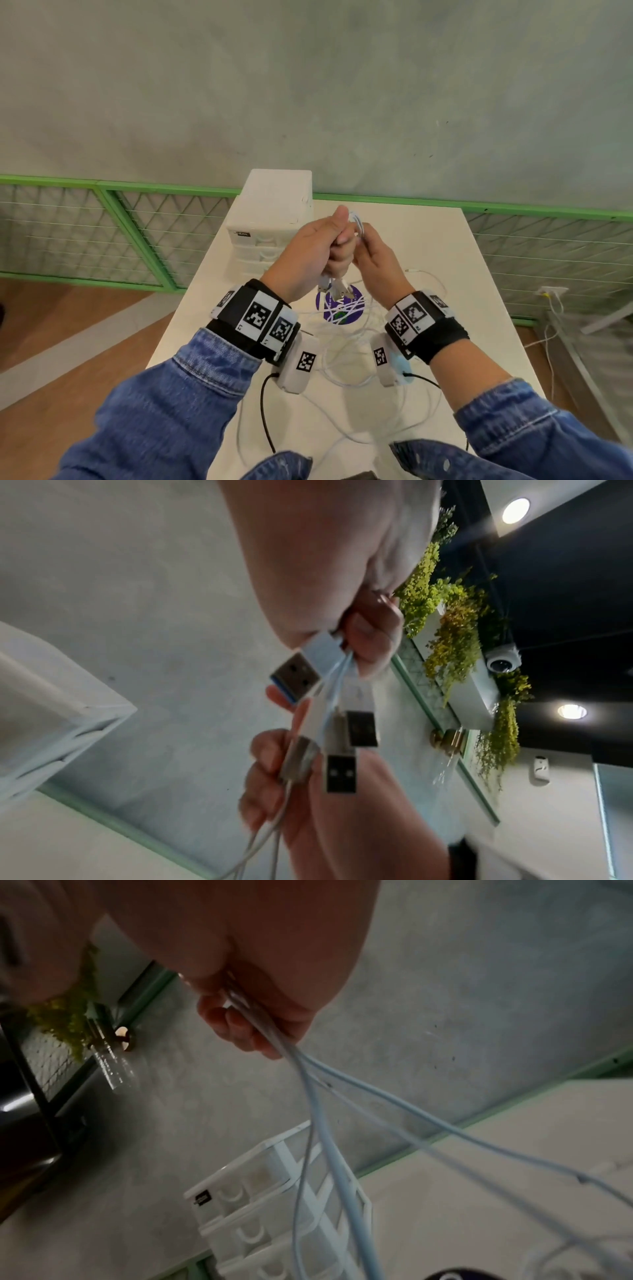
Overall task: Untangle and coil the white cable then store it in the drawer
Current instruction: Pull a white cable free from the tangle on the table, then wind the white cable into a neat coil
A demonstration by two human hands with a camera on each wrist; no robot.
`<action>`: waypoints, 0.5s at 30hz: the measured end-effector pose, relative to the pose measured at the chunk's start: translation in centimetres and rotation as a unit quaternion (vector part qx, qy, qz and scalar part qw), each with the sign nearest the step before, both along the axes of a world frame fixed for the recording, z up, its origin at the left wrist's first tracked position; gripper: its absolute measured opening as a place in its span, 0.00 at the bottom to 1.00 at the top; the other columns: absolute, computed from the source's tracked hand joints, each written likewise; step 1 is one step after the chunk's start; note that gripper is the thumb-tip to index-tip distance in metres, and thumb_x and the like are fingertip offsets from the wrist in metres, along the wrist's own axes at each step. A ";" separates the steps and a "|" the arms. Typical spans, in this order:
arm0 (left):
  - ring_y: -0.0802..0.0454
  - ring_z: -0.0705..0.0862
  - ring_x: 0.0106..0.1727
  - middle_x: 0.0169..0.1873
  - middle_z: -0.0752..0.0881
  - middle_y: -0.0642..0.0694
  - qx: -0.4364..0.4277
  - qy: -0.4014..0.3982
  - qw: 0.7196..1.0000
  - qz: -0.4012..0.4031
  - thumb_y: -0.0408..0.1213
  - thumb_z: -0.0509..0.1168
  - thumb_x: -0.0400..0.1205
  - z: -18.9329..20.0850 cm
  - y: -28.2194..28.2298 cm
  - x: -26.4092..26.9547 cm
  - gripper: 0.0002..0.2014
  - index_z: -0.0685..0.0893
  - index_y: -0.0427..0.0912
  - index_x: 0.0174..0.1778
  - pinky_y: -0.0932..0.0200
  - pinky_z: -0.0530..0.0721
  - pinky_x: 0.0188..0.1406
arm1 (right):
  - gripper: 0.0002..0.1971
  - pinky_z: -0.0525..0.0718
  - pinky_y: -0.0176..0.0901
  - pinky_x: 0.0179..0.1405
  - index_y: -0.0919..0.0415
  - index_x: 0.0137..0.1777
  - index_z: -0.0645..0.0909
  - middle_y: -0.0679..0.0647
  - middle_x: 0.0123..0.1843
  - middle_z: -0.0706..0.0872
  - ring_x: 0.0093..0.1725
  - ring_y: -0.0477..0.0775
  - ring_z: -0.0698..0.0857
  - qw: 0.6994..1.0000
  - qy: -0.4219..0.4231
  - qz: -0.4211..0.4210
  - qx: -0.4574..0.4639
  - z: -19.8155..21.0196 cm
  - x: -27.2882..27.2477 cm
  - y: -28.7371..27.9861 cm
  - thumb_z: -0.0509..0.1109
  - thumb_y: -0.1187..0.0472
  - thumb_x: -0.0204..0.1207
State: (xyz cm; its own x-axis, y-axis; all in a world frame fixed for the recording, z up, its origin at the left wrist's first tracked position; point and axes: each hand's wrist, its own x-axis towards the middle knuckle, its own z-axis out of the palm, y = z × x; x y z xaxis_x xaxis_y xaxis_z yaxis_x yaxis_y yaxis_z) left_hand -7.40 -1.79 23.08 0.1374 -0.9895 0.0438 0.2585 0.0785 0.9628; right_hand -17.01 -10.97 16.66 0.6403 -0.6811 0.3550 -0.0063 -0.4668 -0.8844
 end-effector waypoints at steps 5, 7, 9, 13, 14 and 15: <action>0.60 0.57 0.16 0.17 0.62 0.55 -0.038 0.052 0.995 0.074 0.49 0.43 0.88 0.8 -0.5 0.6 0.22 0.63 0.43 0.29 0.63 0.53 0.20 | 0.13 0.75 0.39 0.37 0.43 0.61 0.73 0.48 0.34 0.76 0.32 0.44 0.74 0.999 -0.025 -0.004 0.031 0.0 -0.4 0.9 0.50 0.55 0.83; 0.60 0.58 0.16 0.17 0.63 0.55 -0.051 0.070 0.990 0.111 0.48 0.43 0.88 0.4 -0.7 0.3 0.21 0.64 0.43 0.31 0.65 0.56 0.18 | 0.13 0.76 0.36 0.37 0.52 0.62 0.74 0.53 0.35 0.77 0.34 0.43 0.75 0.998 -0.031 -0.005 0.049 0.0 -0.1 1.4 0.50 0.56 0.85; 0.60 0.59 0.16 0.17 0.64 0.55 -0.064 0.103 0.982 0.147 0.47 0.42 0.88 -0.1 -0.9 -0.3 0.21 0.65 0.42 0.32 0.68 0.60 0.16 | 0.16 0.78 0.40 0.40 0.55 0.61 0.76 0.70 0.43 0.79 0.39 0.48 0.77 0.995 -0.049 -0.001 0.091 0.1 0.3 2.1 0.49 0.52 0.84; 0.60 0.59 0.16 0.17 0.64 0.55 -0.075 0.150 0.967 0.191 0.48 0.43 0.88 -0.8 -0.9 -1.0 0.21 0.67 0.42 0.33 0.68 0.60 0.15 | 0.23 0.77 0.52 0.38 0.58 0.58 0.79 0.79 0.47 0.78 0.39 0.56 0.77 0.984 -0.067 -0.015 0.165 0.1 0.7 3.1 0.47 0.46 0.83; 0.60 0.59 0.16 0.17 0.64 0.55 -0.075 0.155 0.965 0.196 0.48 0.43 0.88 -1.0 -0.9 -1.3 0.21 0.67 0.42 0.33 0.67 0.60 0.15 | 0.24 0.77 0.51 0.37 0.60 0.54 0.80 0.77 0.43 0.79 0.37 0.56 0.77 0.983 -0.061 -0.029 0.168 0.0 0.9 3.2 0.47 0.45 0.83; 0.59 0.59 0.16 0.17 0.64 0.54 -0.076 0.157 0.964 0.201 0.48 0.44 0.88 -1.2 -0.8 -1.6 0.21 0.67 0.42 0.32 0.67 0.59 0.16 | 0.26 0.78 0.51 0.38 0.62 0.50 0.81 0.72 0.39 0.81 0.36 0.55 0.78 0.984 -0.050 -0.040 0.167 0.0 1.0 3.2 0.47 0.44 0.82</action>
